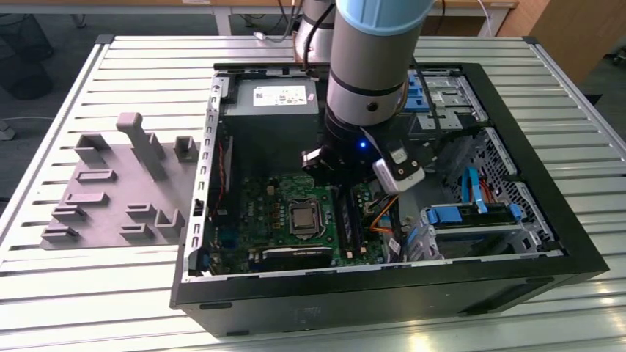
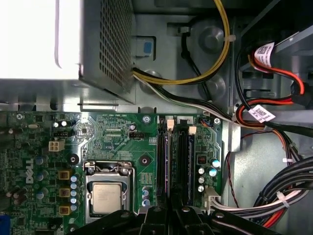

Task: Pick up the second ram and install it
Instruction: 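Insert the second ram into the second slot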

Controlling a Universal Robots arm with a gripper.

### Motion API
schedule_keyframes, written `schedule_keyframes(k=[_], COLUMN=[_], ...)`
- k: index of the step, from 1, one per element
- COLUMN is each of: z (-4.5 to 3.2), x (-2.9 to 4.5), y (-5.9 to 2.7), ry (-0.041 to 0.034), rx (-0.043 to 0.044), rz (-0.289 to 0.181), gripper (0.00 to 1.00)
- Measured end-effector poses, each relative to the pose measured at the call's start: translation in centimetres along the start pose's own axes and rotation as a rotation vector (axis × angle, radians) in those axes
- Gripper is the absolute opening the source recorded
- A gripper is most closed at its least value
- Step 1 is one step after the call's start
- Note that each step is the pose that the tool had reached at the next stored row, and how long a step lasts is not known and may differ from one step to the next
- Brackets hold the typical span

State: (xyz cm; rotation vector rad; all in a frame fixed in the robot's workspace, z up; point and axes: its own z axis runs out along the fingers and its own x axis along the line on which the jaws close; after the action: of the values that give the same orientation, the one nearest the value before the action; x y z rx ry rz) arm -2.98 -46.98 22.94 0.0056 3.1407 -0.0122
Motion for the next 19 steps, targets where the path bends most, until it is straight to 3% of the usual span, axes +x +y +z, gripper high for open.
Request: schedule_keyframes(k=[7, 19], z=[0.98, 1.02], x=[0.00, -0.01], y=[-0.08, -0.08], ry=[0.0001, 0.0001], rx=[0.0002, 0.0002], rz=[0.000, 0.000], gripper=[0.14, 0.14])
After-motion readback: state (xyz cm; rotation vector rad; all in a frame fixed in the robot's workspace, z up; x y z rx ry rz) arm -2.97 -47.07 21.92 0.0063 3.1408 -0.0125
